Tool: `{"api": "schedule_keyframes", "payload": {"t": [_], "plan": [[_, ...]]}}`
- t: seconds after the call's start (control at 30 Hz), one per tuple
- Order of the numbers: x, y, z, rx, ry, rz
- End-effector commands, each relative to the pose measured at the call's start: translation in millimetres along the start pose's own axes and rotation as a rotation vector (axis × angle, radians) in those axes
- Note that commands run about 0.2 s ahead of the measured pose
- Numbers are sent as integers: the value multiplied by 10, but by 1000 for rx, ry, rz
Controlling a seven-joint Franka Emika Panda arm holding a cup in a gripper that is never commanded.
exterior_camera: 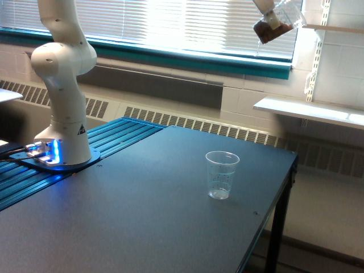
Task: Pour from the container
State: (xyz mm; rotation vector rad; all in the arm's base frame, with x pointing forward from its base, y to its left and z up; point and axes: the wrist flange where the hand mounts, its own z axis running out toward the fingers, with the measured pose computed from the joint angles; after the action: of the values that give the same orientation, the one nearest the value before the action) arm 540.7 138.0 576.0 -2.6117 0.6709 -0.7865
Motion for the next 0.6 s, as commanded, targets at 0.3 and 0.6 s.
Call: {"api": "schedule_keyframes", "payload": {"t": [0.3, 0.6], "plan": [[15, -1, -28, 16, 19, 1], [145, 247, -41, -12, 42, 17]]}}
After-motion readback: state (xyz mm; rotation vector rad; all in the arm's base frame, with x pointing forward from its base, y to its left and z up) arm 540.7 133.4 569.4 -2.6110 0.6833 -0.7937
